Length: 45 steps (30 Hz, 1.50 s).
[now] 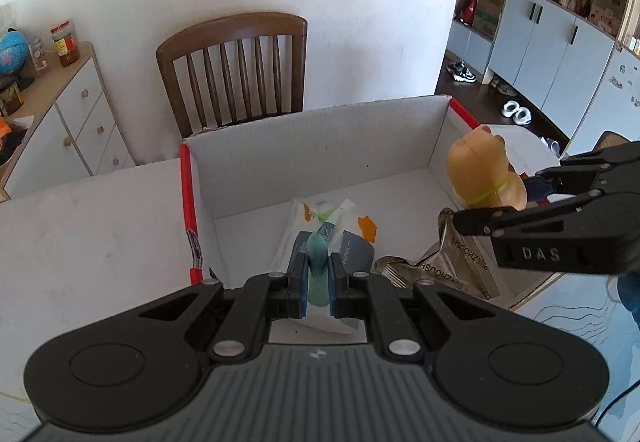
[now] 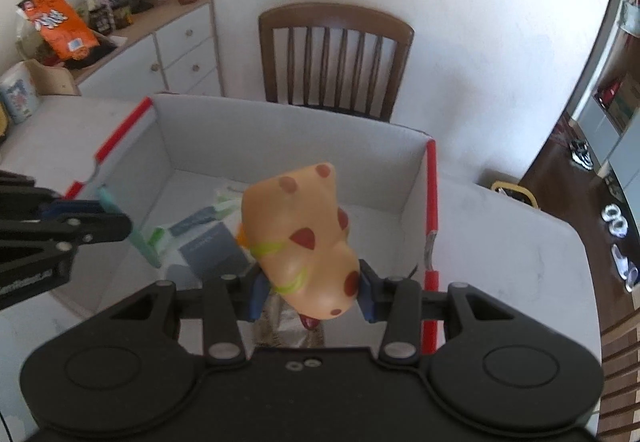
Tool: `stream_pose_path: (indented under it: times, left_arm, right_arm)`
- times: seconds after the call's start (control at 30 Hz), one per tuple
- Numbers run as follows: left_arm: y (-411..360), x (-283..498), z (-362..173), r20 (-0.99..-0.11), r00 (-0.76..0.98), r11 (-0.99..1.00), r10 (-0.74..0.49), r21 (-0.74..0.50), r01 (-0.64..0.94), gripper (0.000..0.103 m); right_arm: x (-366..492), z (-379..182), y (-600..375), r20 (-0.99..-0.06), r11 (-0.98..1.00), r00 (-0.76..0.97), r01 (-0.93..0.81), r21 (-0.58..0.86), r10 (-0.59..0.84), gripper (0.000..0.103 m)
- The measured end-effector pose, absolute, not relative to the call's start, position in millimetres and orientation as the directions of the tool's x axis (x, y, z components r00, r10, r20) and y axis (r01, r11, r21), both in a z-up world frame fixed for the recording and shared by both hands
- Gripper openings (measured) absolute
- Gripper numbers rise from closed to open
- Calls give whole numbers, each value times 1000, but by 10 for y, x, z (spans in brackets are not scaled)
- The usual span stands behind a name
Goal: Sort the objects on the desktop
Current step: 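Lower both items into the red box and open both grippers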
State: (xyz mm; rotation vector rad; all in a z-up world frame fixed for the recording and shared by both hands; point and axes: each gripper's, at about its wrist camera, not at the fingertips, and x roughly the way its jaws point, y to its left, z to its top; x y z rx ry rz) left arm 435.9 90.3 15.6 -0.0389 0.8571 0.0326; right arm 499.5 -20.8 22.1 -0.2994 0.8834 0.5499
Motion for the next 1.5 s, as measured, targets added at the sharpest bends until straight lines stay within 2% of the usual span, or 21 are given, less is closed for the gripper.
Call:
stream_pose_path:
  times: [0.4,0.93,1.17,1.5]
  left_arm:
    - [813,4630,80,-773,634,1000,19,25,1,8]
    - [795,4820,-106,-797,604,1000,7,23,19,8]
    - [808,4836,-162,-804,595,1000,4,20,19,8]
    - [822,4803,-151,-805,593,1000,1,15,18,8]
  right_arm:
    - [5281,88,-125,-818,840,507,-540,-56,271,43]
    - [5507,-98,-2,-864,835,450,-546,-65,227,44]
    - [5527,-191,149,-885,810,428,-575,-113,180,44]
    - [5494,-155,100,-887,805,417,-586,-93,201,48]
